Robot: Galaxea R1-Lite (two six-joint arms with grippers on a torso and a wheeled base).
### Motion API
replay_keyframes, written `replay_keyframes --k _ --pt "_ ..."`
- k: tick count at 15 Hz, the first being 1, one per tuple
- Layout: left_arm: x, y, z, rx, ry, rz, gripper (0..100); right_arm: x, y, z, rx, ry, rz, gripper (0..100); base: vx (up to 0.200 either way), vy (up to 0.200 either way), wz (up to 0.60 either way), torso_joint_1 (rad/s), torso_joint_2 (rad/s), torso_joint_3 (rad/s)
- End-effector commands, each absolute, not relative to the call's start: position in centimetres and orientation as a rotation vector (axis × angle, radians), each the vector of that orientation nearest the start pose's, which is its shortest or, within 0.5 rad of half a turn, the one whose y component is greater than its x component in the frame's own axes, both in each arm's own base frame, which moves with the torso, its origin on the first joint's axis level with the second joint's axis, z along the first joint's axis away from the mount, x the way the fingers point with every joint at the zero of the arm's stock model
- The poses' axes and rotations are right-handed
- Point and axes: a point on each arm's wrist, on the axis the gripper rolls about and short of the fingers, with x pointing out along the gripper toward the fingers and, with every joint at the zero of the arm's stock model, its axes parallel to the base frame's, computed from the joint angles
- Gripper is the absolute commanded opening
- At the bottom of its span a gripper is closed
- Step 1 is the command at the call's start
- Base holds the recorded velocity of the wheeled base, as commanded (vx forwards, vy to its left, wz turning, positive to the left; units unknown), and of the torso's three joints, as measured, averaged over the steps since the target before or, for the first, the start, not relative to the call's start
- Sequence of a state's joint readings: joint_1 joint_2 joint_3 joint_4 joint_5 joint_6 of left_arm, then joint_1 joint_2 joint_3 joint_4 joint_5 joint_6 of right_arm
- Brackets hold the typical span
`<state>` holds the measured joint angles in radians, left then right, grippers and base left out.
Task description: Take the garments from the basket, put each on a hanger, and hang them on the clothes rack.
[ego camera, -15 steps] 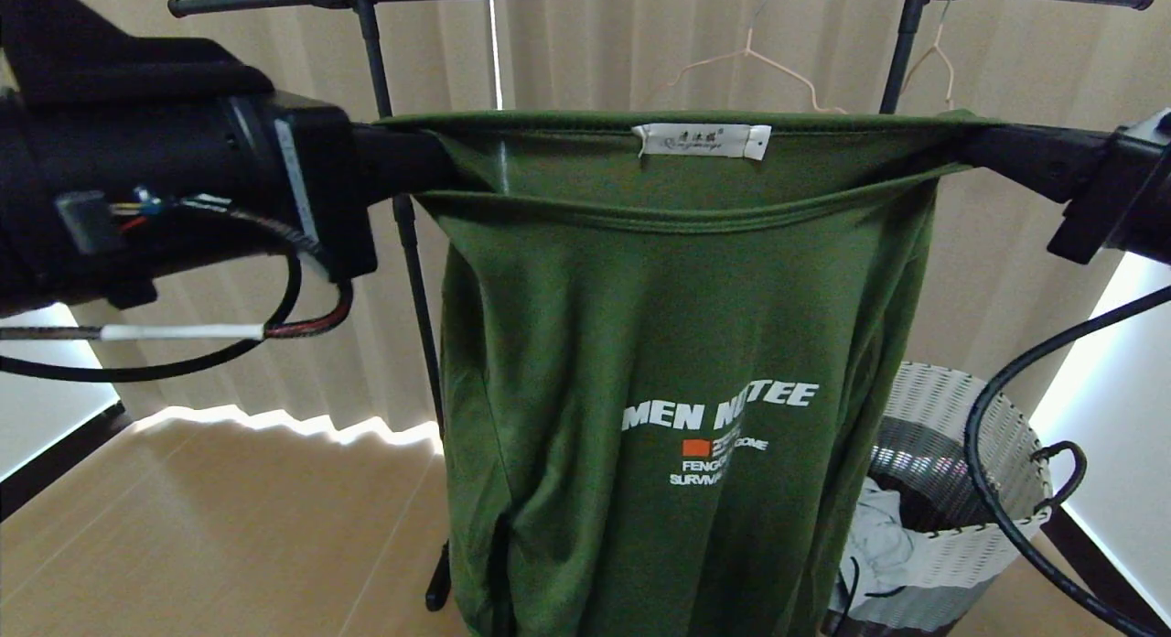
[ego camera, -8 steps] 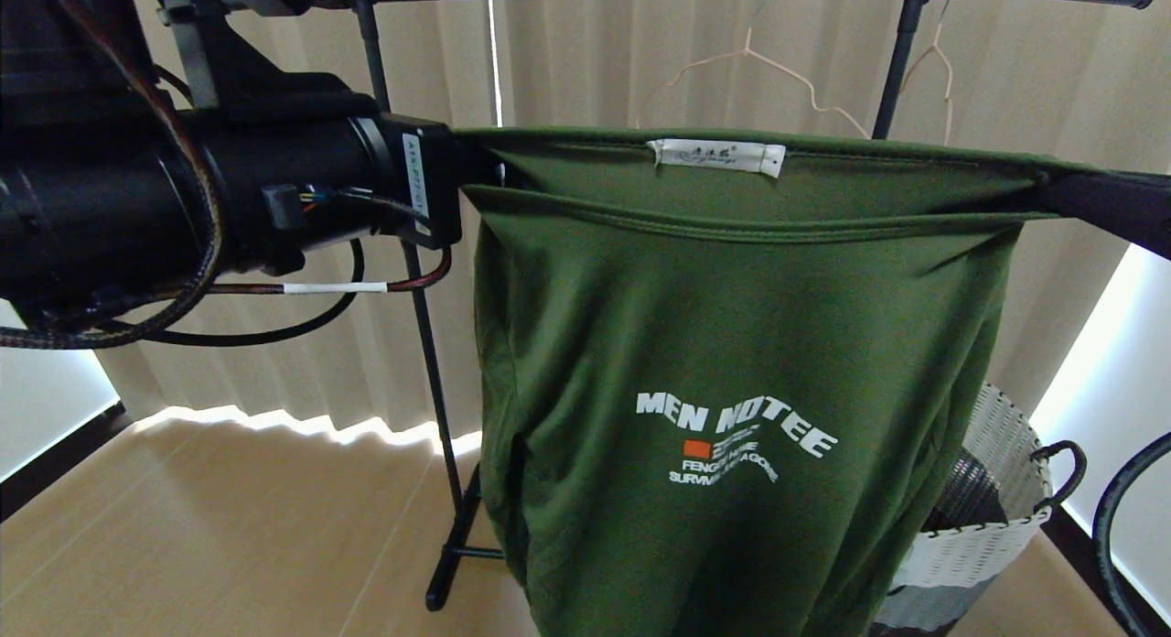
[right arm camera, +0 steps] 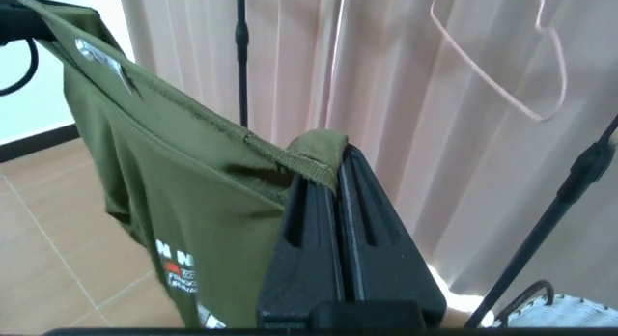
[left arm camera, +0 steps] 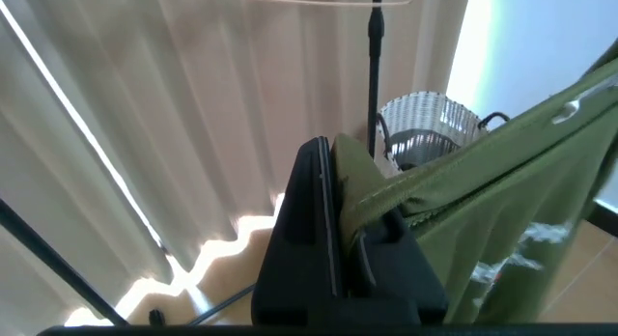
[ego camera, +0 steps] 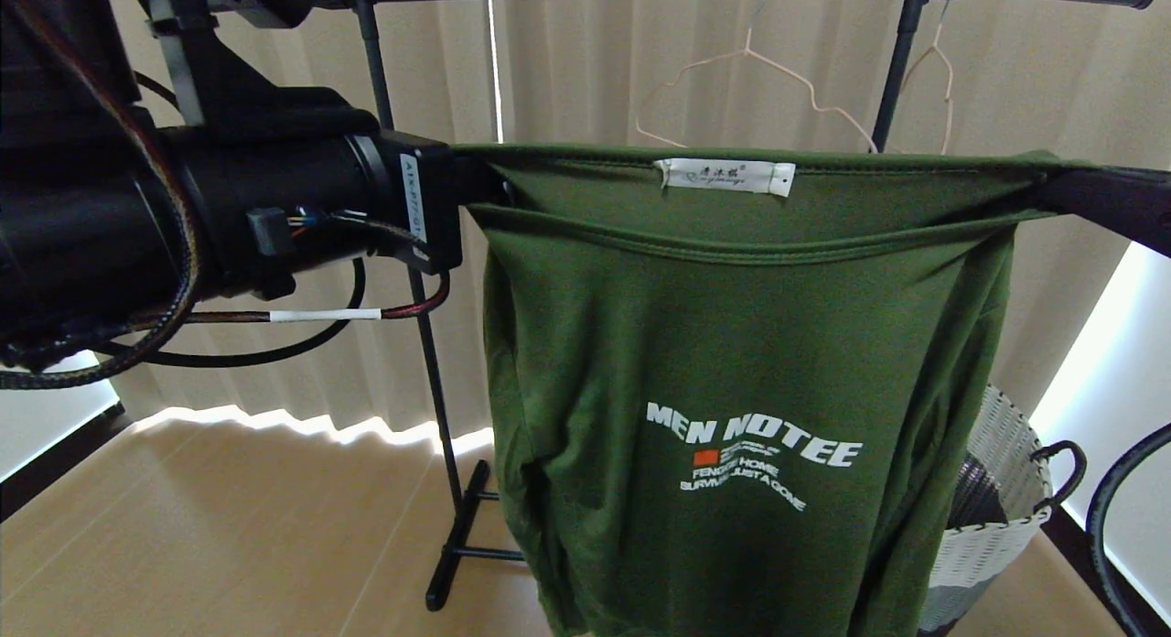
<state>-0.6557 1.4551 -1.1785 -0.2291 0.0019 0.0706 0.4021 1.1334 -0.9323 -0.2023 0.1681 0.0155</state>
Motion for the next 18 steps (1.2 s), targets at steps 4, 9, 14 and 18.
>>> replay_keyframes --k 4,9,14,18 --pt "19.9 -15.3 32.1 0.080 0.012 -0.654 0 14.8 6.7 31.5 0.016 -0.005 0.571 0 0.000 0.000 0.00 0.000 0.00 0.000" --pt "19.7 -15.2 32.2 0.079 0.008 -0.651 0 14.8 6.6 31.4 0.014 0.002 0.565 0 0.000 0.000 0.00 0.000 0.00 0.000" --pt "19.7 -15.1 32.2 0.078 0.005 -0.648 0 14.8 6.6 31.2 0.013 0.007 0.563 100 0.000 0.000 0.00 0.000 0.00 0.000" --pt "20.4 -14.4 31.4 0.091 0.030 -0.608 0 14.5 6.5 31.5 0.017 -0.011 0.568 100 0.000 0.000 0.00 0.000 0.00 0.000"
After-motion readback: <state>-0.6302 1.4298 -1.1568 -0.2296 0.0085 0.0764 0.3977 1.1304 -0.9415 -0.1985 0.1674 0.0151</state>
